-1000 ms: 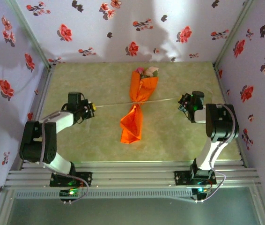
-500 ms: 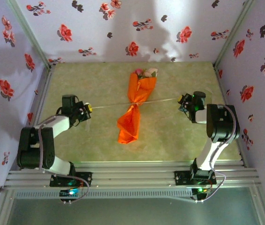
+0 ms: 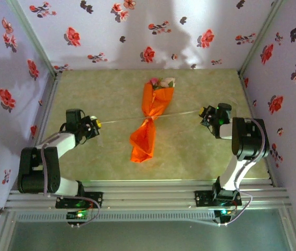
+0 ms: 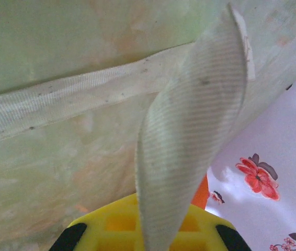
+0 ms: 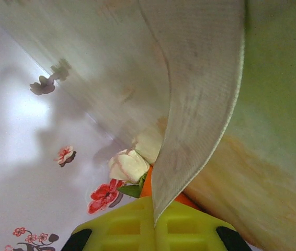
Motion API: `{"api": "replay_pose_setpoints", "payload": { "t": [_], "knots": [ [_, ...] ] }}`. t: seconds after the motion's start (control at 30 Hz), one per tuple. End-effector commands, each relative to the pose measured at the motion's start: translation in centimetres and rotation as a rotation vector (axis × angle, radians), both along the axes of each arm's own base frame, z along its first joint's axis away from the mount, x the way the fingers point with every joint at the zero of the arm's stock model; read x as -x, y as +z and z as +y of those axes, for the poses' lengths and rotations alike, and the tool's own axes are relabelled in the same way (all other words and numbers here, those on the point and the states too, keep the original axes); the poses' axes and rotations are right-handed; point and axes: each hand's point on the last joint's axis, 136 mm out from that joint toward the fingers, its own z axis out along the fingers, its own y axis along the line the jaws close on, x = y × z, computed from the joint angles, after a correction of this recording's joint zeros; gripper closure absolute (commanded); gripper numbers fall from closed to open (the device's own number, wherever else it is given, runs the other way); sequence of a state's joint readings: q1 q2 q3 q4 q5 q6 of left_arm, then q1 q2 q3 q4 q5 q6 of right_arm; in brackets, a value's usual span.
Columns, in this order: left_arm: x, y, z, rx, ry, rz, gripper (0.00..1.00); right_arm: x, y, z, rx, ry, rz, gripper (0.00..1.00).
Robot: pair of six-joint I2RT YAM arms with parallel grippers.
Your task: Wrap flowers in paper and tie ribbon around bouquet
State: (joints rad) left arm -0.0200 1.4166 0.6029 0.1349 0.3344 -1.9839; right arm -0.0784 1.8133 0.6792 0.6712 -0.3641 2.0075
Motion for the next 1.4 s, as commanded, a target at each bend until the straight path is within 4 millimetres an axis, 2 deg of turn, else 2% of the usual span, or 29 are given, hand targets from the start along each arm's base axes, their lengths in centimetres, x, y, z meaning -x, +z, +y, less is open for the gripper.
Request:
{"api": "replay_pose_setpoints", "payload": {
  "t": [0.0,0.37,0.73,0.9,0.97,1.03,1.1,1.17,1.27,1.37],
  "knots": [
    [0.2,-0.7,7.4,-0.128,0.270,0.030,1.00,1.1,-1.4,-11.1,0.153,-0.395,0.067,1.00],
    [1.4,-0.7,9.3,-0.109,0.302,0.035,1.00,2.0,-1.8,-12.1,0.157,-0.396,0.083,1.00],
    [2.0,-1.1,9.8,-0.101,0.318,0.048,1.00,2.3,-1.8,-12.9,0.167,-0.402,0.085,1.00],
    [1.8,-0.7,9.5,-0.109,0.280,0.050,1.00,1.9,-1.6,-12.1,0.182,-0.351,0.087,1.00],
    [1.5,-0.2,8.3,-0.115,0.211,0.059,1.00,1.8,-1.1,-11.0,0.196,-0.295,0.091,1.00],
    [0.9,0.6,6.1,-0.120,0.121,0.053,1.00,2.4,-0.5,-9.2,0.209,-0.220,0.119,1.00],
    [0.8,1.2,3.3,-0.125,0.017,0.066,1.00,3.7,-0.1,-7.3,0.239,-0.128,0.180,1.00],
    [0.8,1.4,0.3,-0.125,-0.082,0.086,1.00,6.0,-0.1,-5.5,0.288,-0.007,0.288,1.00],
    [0.7,1.1,-3.5,-0.116,-0.176,0.090,1.00,7.9,0.0,-3.1,0.343,0.174,0.372,1.00],
    [0.4,0.4,-5.5,-0.108,-0.225,0.101,0.98,9.3,-0.2,-1.4,0.369,0.293,0.419,1.00]
  ]
}}
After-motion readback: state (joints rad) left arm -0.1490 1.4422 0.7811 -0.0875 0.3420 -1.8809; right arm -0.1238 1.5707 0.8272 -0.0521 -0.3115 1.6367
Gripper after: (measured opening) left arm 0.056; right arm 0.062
